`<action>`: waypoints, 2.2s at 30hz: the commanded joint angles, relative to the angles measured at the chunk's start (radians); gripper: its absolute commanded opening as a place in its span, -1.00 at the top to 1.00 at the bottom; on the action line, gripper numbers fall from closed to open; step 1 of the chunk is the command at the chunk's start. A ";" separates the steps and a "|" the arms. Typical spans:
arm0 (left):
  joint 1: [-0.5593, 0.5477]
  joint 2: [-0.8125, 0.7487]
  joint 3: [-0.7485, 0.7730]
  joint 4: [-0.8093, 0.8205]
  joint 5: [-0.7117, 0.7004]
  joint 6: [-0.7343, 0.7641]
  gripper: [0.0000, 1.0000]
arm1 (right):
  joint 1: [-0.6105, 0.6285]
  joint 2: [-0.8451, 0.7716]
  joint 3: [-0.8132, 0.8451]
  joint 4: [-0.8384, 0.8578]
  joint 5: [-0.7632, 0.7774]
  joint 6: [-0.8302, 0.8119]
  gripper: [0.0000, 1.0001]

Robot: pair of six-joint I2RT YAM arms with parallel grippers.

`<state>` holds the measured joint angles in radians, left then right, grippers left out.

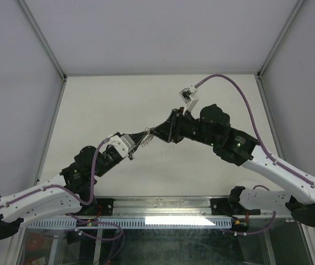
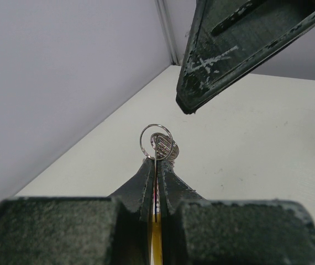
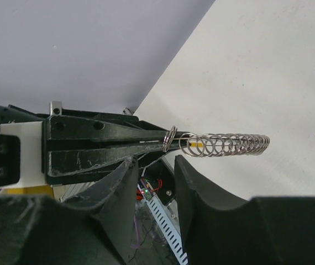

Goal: Put the keys on the keyring

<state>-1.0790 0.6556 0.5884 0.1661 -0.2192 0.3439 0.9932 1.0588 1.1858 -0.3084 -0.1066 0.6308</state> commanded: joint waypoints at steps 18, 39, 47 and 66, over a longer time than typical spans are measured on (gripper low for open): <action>0.002 -0.004 0.033 0.066 -0.011 -0.006 1.00 | 0.016 0.076 0.048 0.076 0.022 0.076 0.31; 0.002 -0.010 0.039 0.046 -0.017 -0.010 1.00 | 0.016 0.109 0.063 0.077 0.021 0.007 0.92; 0.002 -0.018 0.066 -0.004 0.053 -0.044 0.63 | 0.005 0.025 -0.089 0.339 -0.124 -0.257 1.00; 0.002 -0.192 0.079 -0.204 0.162 -0.117 0.30 | -0.041 -0.101 -0.237 0.362 -0.267 -0.803 1.00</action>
<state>-1.0786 0.4923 0.6258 -0.0151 -0.0456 0.2584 0.9524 1.0172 0.9550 -0.0341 -0.3115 -0.0196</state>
